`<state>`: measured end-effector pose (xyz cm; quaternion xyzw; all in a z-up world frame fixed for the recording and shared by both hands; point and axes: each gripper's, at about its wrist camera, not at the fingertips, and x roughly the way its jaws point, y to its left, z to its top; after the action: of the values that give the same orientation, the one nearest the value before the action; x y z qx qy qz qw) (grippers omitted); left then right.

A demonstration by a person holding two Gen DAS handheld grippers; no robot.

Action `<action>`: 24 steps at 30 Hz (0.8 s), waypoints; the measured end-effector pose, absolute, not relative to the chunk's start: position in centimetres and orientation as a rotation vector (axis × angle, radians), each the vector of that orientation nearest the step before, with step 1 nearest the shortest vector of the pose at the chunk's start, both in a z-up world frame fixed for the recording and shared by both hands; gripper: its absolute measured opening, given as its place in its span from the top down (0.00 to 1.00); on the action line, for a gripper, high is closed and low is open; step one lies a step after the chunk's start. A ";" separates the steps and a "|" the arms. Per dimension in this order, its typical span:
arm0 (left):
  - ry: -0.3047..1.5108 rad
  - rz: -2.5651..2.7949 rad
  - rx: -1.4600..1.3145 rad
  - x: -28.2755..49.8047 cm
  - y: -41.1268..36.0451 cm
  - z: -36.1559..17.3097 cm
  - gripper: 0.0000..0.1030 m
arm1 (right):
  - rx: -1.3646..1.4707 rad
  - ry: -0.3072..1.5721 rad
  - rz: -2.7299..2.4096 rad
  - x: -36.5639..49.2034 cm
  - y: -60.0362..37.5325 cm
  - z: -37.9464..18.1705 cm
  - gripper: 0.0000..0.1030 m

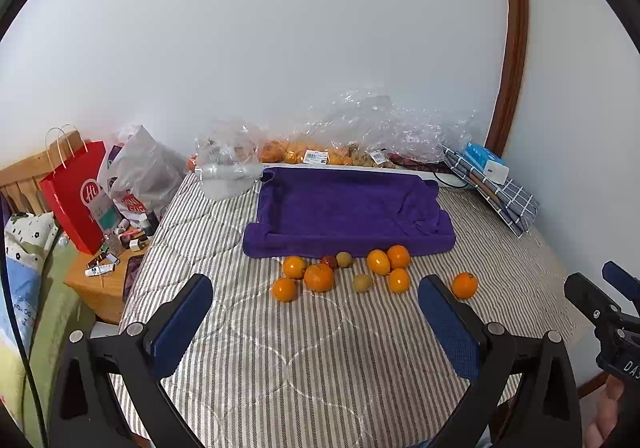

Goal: Organize fruits

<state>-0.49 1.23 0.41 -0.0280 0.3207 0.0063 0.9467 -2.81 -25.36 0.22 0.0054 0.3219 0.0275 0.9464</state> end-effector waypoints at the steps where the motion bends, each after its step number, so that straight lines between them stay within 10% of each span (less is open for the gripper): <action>1: 0.654 0.012 -0.057 -0.5 1.2 0.4 0.00 | 0.010 0.656 0.056 -2.8 -25.3 0.2 0.02; 24: 0.626 0.015 -0.039 -1.2 1.3 0.6 0.00 | 0.016 0.641 0.047 -2.7 -25.5 -0.1 0.02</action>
<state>-1.20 1.27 0.64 -0.0192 0.3077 0.0074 0.9513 -2.73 -25.47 -0.06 0.0079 0.3150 0.0231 0.9488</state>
